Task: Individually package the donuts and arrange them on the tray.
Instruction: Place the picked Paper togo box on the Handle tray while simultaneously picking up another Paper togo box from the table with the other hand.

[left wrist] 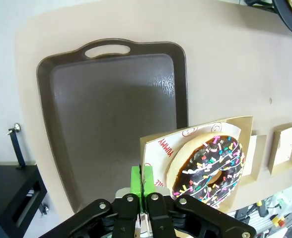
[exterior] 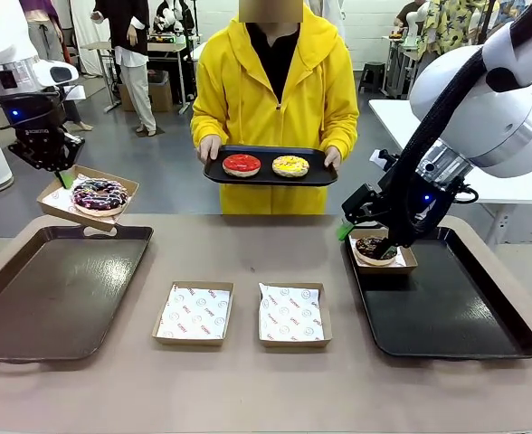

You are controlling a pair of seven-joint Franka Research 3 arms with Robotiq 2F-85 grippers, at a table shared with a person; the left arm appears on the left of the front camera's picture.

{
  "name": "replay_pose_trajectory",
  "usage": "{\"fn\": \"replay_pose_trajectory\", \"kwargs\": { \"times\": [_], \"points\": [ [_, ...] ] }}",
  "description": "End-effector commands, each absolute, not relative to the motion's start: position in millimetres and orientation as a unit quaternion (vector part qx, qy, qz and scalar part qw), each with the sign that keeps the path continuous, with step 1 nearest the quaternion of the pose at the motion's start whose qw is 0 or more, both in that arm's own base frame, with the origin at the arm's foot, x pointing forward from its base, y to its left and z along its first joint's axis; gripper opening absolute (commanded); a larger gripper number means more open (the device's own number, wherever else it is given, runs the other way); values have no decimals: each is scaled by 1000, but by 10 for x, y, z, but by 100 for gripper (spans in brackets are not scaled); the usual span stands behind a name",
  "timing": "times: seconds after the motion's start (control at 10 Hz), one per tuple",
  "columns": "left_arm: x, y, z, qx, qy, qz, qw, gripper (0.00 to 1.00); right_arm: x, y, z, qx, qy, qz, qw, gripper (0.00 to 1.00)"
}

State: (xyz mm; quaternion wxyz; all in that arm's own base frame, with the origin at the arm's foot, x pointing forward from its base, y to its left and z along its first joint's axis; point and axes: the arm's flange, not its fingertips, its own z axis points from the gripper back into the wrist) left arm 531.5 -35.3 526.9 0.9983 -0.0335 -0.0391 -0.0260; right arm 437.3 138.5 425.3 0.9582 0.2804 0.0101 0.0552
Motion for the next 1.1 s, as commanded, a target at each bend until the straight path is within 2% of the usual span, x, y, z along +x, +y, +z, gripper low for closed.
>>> {"fn": "replay_pose_trajectory", "kwargs": {
  "times": [0.0,0.2,0.7,0.9,1.0],
  "points": [
    [5241,-95,5209,-26,-60,-64,996,1,4278,1593,4219,218,-2,22,976,100],
    [5137,127,5088,-7,-58,-89,994,1,4156,1843,4089,155,-27,1,987,100],
    [5188,355,4483,-16,-61,-45,997,1,3955,2238,3504,74,-76,-22,994,100],
    [5186,327,4423,-32,-64,-37,997,1,3818,2357,3465,71,-85,4,994,100],
    [5179,362,4436,-14,-53,-52,997,1,3908,2187,3506,87,-66,-6,994,100]
  ]
}}
